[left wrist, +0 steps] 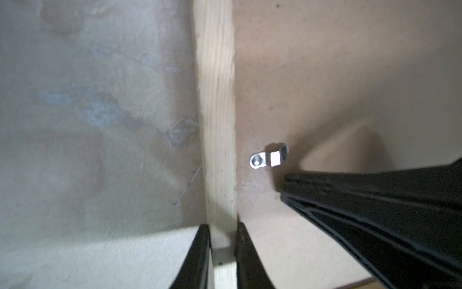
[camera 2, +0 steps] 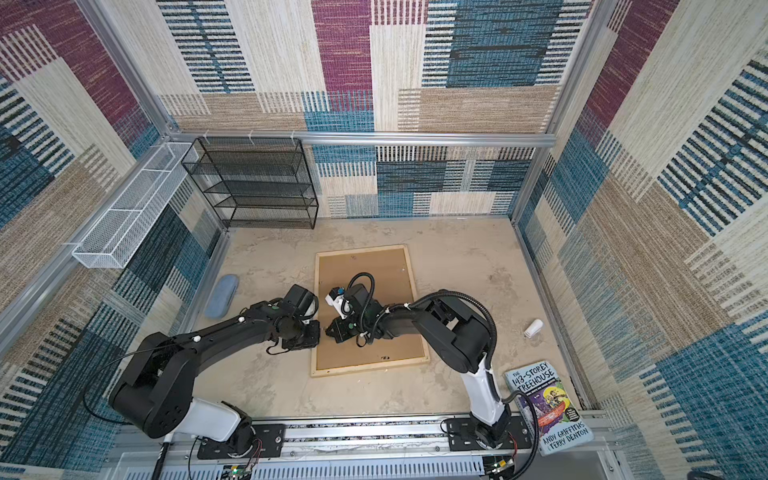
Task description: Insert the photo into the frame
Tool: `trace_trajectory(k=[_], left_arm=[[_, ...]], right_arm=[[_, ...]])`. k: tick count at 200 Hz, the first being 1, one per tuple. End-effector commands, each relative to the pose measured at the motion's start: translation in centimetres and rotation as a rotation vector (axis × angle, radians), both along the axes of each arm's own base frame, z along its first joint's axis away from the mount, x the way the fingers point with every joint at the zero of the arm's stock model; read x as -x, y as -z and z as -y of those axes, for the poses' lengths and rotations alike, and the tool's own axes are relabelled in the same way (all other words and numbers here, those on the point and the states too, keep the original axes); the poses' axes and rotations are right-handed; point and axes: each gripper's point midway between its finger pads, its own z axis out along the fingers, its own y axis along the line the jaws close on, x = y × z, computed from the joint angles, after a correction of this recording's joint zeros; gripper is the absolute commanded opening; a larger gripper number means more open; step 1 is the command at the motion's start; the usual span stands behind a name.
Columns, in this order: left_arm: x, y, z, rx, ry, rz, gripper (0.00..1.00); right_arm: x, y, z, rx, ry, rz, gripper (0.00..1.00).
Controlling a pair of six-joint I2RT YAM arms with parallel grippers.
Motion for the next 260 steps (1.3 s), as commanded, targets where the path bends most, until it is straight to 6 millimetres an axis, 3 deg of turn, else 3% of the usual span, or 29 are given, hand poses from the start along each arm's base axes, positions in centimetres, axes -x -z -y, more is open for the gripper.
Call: trace_trajectory(k=[1, 59, 104, 132, 229, 260], left_arm=[[-3.0, -0.5, 0.3, -0.008, 0.022, 0.135, 0.21], [-2.9, -0.8, -0.1, -0.020, 0.010, 0.150, 0.21], [-3.1, -0.7, -0.1, -0.018, 0.009, 0.147, 0.21], [-3.2, -0.7, 0.0, -0.018, 0.009, 0.144, 0.21], [-3.3, -0.3, -0.4, -0.039, -0.008, 0.132, 0.20], [-3.3, -0.2, -0.3, -0.035, -0.002, 0.132, 0.20]], right_arm=[[0.5, 3.5, 1.9, 0.143, 0.048, -0.071, 0.00], [-1.5, 4.9, 2.9, 0.188, 0.135, -0.048, 0.00], [-2.5, 4.2, 3.6, 0.176, 0.137, -0.025, 0.00], [-2.1, 4.2, 2.8, 0.156, 0.086, -0.031, 0.00], [-1.6, 4.0, 4.2, 0.194, 0.094, -0.012, 0.00], [-2.4, 4.0, 4.2, 0.205, 0.124, -0.001, 0.00]])
